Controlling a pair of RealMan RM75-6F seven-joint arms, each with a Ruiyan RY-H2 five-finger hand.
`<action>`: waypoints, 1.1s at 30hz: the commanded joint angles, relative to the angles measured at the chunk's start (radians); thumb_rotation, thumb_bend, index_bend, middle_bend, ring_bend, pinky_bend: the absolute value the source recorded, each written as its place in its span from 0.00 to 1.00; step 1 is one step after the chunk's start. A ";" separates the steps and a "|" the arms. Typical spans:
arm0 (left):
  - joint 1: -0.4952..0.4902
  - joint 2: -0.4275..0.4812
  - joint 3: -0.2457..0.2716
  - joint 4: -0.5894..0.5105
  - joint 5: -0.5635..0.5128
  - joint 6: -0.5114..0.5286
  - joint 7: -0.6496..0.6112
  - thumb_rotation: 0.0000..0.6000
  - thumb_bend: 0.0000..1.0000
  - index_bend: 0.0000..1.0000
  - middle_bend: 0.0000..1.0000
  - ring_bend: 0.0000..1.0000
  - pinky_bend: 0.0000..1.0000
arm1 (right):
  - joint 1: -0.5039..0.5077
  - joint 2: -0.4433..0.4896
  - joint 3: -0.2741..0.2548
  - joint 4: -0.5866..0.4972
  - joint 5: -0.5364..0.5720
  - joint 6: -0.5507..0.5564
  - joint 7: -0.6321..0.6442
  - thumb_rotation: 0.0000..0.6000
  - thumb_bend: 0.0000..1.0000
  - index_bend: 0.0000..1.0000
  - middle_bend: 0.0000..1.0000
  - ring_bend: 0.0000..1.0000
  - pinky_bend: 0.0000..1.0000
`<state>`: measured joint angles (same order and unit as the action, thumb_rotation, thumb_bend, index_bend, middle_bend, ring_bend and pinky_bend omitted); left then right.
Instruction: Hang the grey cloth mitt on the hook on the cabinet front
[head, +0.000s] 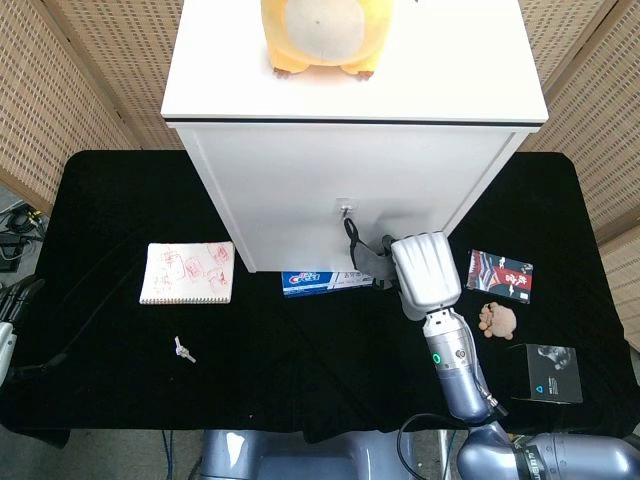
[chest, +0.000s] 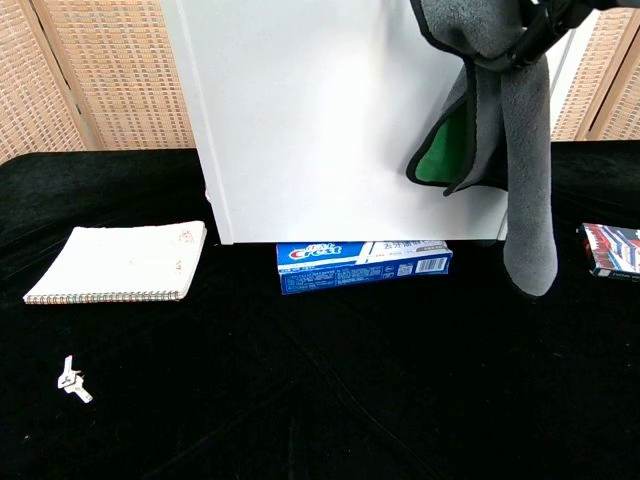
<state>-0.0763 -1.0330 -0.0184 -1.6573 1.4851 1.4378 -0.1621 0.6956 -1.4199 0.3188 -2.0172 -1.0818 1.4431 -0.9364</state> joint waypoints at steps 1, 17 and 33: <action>0.000 0.000 0.000 0.000 0.000 0.001 -0.001 1.00 0.00 0.00 0.00 0.00 0.00 | 0.007 -0.005 -0.009 0.009 -0.003 0.004 -0.023 1.00 0.66 0.87 1.00 1.00 1.00; 0.000 0.001 -0.001 0.001 -0.001 0.000 -0.005 1.00 0.00 0.00 0.00 0.00 0.00 | 0.029 -0.028 -0.028 0.026 -0.029 0.038 -0.125 1.00 0.65 0.87 1.00 1.00 1.00; 0.000 0.002 -0.001 0.002 -0.002 0.000 -0.007 1.00 0.00 0.00 0.00 0.00 0.00 | 0.063 -0.033 -0.022 0.008 0.017 0.056 -0.259 1.00 0.65 0.87 1.00 1.00 1.00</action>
<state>-0.0766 -1.0314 -0.0196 -1.6557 1.4836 1.4375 -0.1686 0.7530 -1.4515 0.3029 -2.0080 -1.0729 1.4952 -1.1749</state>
